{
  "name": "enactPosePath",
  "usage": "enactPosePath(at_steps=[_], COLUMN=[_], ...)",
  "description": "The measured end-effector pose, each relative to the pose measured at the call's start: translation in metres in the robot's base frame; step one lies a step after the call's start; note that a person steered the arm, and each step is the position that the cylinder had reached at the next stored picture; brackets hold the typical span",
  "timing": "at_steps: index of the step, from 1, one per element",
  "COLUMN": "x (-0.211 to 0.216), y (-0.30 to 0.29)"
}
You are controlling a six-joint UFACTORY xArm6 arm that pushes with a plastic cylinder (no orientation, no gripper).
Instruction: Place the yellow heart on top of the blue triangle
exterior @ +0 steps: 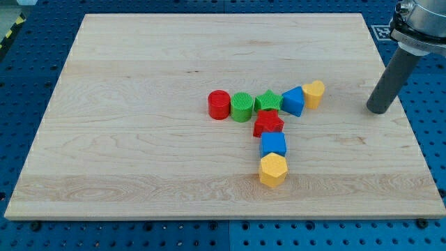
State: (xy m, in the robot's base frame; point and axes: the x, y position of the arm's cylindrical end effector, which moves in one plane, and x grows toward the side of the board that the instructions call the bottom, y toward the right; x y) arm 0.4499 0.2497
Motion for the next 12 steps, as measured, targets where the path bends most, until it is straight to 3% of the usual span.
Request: enactPosePath(at_steps=[3, 9, 12], x=[0.0, -0.013, -0.051], y=[-0.053, -0.091, -0.109])
